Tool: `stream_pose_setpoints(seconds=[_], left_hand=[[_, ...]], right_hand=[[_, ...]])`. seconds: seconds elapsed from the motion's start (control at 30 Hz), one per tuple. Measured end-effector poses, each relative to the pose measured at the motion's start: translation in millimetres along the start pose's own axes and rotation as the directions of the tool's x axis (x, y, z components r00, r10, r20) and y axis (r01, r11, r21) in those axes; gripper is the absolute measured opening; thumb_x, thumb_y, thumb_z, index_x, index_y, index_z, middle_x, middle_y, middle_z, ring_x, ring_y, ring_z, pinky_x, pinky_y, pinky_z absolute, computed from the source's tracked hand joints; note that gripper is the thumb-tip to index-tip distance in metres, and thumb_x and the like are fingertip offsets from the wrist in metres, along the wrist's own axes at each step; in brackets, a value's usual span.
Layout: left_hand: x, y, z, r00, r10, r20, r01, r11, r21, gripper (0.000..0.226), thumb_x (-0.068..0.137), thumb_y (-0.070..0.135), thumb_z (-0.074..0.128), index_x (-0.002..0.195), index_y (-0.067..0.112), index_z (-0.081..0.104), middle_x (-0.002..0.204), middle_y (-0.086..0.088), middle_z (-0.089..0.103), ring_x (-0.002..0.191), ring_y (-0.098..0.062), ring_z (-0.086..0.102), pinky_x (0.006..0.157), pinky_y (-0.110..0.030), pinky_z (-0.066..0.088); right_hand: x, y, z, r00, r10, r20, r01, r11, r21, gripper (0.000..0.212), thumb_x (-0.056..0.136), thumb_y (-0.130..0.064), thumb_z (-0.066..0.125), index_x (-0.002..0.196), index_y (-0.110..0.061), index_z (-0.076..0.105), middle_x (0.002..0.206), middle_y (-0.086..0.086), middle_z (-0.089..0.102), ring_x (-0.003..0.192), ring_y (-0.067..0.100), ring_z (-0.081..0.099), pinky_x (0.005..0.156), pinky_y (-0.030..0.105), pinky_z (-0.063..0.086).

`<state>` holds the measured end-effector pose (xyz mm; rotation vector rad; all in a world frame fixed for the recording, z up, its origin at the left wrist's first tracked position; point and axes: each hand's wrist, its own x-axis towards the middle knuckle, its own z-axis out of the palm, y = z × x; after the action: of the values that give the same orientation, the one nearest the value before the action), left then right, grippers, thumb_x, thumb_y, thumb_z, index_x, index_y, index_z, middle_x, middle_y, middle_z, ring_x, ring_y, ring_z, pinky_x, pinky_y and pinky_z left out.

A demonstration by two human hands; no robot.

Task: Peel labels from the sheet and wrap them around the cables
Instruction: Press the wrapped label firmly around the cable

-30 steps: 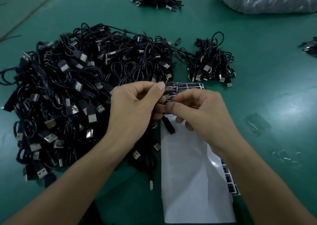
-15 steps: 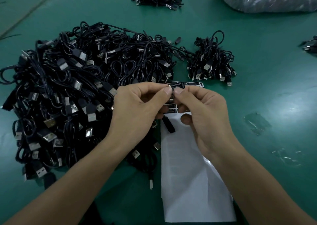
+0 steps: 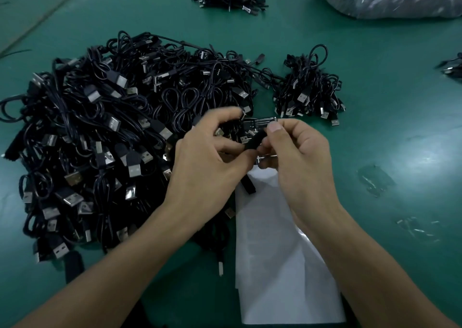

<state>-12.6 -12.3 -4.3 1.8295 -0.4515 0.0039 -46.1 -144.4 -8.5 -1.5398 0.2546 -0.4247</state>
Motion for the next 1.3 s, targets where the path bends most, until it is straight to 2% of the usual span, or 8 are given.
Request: stream_pose_setpoints(seconds=[0.13,0.27,0.33,0.47,0.53,0.87,1.1,1.3], left_hand=[[3.7,-2.8,-2.4,0.997,-0.081,-0.021,0.079,0.995,-0.067,0.044,0.084,0.012,0.079,0.120,0.029,0.059,0.077,0.009,0.077,0.073,-0.012,0.075,0.081,-0.041,0.060],[4.4,-4.6,-2.2,0.993,-0.120,-0.003,0.119,0.984,-0.132,0.030,0.082,0.008,0.080,0.103,0.027,0.070,0.078,0.007,0.077,0.067,-0.010,0.074,0.066,-0.021,0.057],[5.2,-6.3,-3.0,0.992,-0.127,0.004,0.126,0.983,-0.131,0.028,0.080,0.008,0.082,0.098,0.028,0.073,0.079,0.006,0.077,0.069,-0.009,0.074,0.065,-0.018,0.056],[6.5,-6.5,-3.4,0.991,-0.133,0.016,0.134,0.984,-0.120,0.023,0.077,0.008,0.084,0.094,0.023,0.077,0.080,0.004,0.078,0.072,-0.009,0.074,0.066,-0.021,0.057],[6.9,-4.8,-3.7,0.989,-0.140,0.039,0.145,0.979,-0.142,0.022,0.076,0.006,0.084,0.091,0.021,0.077,0.077,0.004,0.077,0.069,-0.007,0.073,0.064,-0.018,0.055],[9.2,5.5,-9.8,0.954,-0.272,0.124,0.295,0.920,-0.257,0.023,0.073,-0.002,0.083,0.090,0.010,0.073,0.070,-0.005,0.075,0.057,-0.009,0.068,0.055,-0.015,0.053],[9.1,8.9,-10.6,0.943,-0.300,0.142,0.330,0.899,-0.289,0.024,0.075,-0.003,0.080,0.094,0.009,0.074,0.077,-0.010,0.077,0.065,-0.015,0.073,0.058,-0.017,0.055],[8.6,9.0,-10.2,0.945,-0.298,0.132,0.324,0.900,-0.290,0.018,0.078,-0.001,0.079,0.091,0.010,0.076,0.074,-0.009,0.077,0.062,-0.011,0.072,0.057,-0.016,0.054]], right_hand=[[5.4,-1.1,-6.6,1.000,-0.005,0.008,0.005,1.000,0.021,0.019,0.101,-0.014,0.056,0.084,-0.015,0.063,0.064,-0.007,0.064,0.067,0.007,0.063,0.059,0.017,0.050],[9.0,0.3,-13.5,0.992,-0.024,0.126,0.034,0.997,-0.071,0.015,0.097,-0.020,0.058,0.083,-0.018,0.064,0.067,-0.007,0.065,0.068,0.007,0.062,0.064,0.019,0.052],[10.4,0.8,-15.9,0.983,-0.041,0.180,0.070,0.985,-0.159,0.017,0.099,-0.021,0.057,0.082,-0.019,0.063,0.069,-0.007,0.065,0.067,0.005,0.063,0.066,0.020,0.052],[11.1,0.1,-20.3,0.973,-0.071,0.219,0.137,0.943,-0.305,0.017,0.099,-0.024,0.059,0.083,-0.020,0.064,0.076,0.005,0.070,0.074,0.027,0.067,0.072,0.046,0.059],[10.9,-0.8,-21.5,0.972,-0.074,0.221,0.144,0.936,-0.321,0.016,0.098,-0.025,0.061,0.084,-0.021,0.065,0.077,0.009,0.070,0.076,0.032,0.066,0.074,0.052,0.057],[11.8,-4.5,-25.4,0.965,-0.084,0.249,0.176,0.911,-0.372,0.018,0.100,-0.024,0.059,0.084,-0.019,0.064,0.077,0.009,0.069,0.076,0.034,0.065,0.072,0.053,0.055],[9.4,-2.5,-20.2,0.978,-0.136,0.157,0.188,0.904,-0.384,0.021,0.096,-0.025,0.065,0.074,-0.026,0.066,0.071,0.000,0.067,0.060,0.015,0.058,0.063,0.039,0.053],[6.1,-0.8,-15.8,0.987,-0.067,0.144,0.111,0.940,-0.323,0.020,0.097,-0.027,0.062,0.079,-0.021,0.070,0.076,0.005,0.069,0.069,0.025,0.060,0.071,0.046,0.056]])
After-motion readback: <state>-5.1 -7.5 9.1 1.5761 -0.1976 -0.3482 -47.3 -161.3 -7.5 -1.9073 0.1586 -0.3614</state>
